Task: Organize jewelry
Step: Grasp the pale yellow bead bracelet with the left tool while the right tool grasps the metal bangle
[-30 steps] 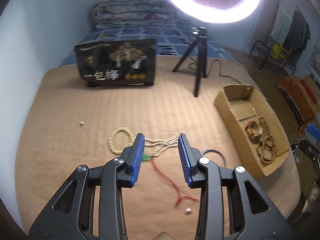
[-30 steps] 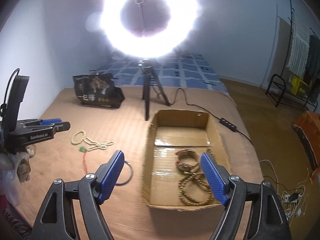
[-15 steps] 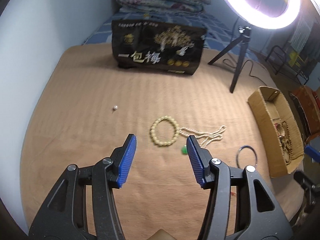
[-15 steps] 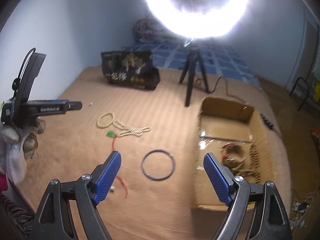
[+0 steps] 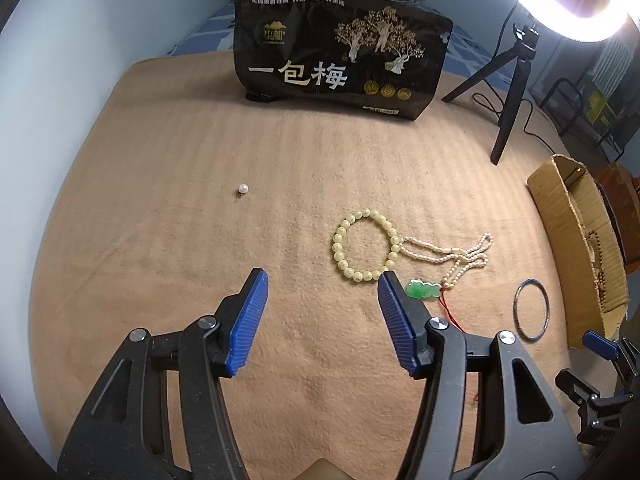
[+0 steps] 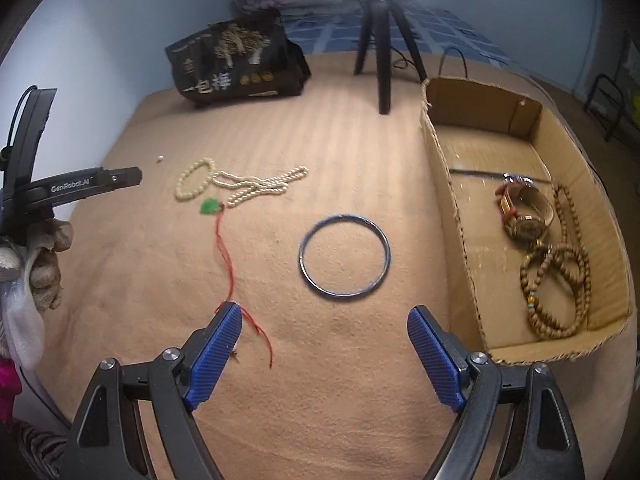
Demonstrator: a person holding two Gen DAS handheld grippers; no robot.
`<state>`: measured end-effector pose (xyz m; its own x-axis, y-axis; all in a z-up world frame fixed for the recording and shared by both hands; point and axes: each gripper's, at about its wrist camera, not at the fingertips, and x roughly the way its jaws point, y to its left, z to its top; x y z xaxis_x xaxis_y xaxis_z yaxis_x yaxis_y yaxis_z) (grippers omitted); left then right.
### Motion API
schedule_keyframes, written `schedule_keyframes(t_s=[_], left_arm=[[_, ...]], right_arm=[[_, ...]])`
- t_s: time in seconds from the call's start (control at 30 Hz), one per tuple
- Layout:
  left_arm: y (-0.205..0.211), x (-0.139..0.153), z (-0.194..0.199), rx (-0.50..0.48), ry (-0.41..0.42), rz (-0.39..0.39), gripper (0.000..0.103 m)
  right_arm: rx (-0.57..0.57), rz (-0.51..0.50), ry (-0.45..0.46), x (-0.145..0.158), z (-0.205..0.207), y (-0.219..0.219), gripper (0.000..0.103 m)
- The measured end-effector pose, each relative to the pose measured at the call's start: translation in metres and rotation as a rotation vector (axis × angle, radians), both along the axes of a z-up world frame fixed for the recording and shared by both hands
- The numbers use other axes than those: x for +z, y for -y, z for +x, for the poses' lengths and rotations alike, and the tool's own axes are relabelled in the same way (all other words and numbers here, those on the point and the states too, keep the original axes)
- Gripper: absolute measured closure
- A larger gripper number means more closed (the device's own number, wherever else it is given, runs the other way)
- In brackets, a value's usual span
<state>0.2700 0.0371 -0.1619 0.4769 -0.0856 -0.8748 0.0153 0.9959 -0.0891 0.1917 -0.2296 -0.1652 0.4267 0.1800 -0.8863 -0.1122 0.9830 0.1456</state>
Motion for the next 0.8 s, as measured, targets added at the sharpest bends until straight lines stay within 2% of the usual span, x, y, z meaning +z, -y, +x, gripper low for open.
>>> schedule_keyframes(t_s=[0.2, 0.53, 0.67, 0.8], left_arm=[[0.005, -0.015, 0.012, -0.047, -0.003, -0.003, 0.044], [0.007, -0.029, 0.032, -0.065, -0.002, -0.033, 0.044], [0.006, -0.036, 0.035, -0.070, -0.004, -0.024, 0.044], [0.002, -0.039, 0.037, -0.067, -0.004, -0.026, 0.044]], right_arm=[[-0.082, -0.020, 0.001, -0.011, 0.002, -0.001, 0.016], [-0.167, -0.109, 0.098, -0.016, -0.002, -0.009, 0.016], [-0.179, -0.119, 0.126, -0.016, -0.004, -0.005, 0.016], [-0.191, -0.097, 0.108, -0.022, 0.000, 0.000, 0.016]])
